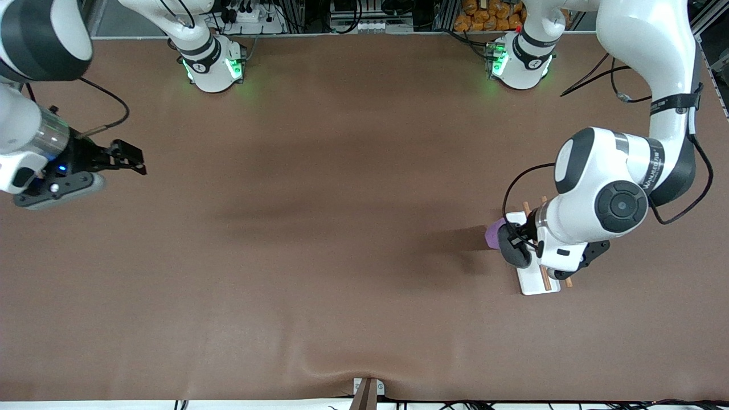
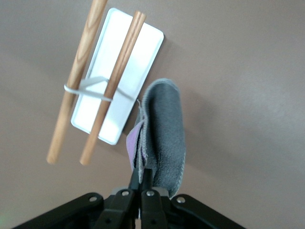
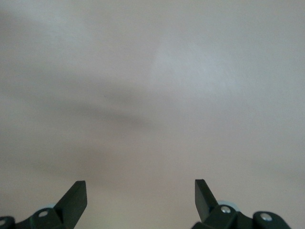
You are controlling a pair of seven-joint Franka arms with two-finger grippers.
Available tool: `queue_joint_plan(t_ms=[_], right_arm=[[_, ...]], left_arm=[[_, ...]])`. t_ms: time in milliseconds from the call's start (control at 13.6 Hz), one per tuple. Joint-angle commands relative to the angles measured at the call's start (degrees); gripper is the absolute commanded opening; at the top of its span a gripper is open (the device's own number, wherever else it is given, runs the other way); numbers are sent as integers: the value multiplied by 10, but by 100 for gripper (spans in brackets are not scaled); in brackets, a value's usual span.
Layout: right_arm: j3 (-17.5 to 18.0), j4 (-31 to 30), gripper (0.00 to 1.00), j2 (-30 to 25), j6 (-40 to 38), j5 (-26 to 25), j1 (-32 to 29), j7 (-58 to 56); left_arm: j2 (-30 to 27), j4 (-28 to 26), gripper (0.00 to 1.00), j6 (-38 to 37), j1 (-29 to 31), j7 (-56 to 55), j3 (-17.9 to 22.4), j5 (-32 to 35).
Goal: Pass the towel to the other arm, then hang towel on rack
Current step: 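Lower the towel over the wooden dowels with the left gripper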
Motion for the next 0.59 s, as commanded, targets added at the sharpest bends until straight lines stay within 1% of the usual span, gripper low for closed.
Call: queue_joint_plan(t_ms=[0, 148, 221, 369, 517], right_arm=[[-38, -11, 100, -36, -32, -9, 24, 84], [-84, 12, 100, -40, -60, -8, 36, 96], [-94, 24, 100, -40, -74, -8, 35, 96], [-103, 41, 100, -41, -102, -8, 32, 102], [-102, 56, 100, -41, -108, -8, 33, 153]], left_arm=[[-5, -15, 0, -2, 24, 57, -3, -3], [-8, -22, 0, -2, 28, 86, -2, -2], [-10, -28, 0, -2, 44, 114, -2, 2], [-11, -33, 0, -1, 52, 186, -2, 23], [-16, -34, 0, -3, 65, 216, -2, 42]])
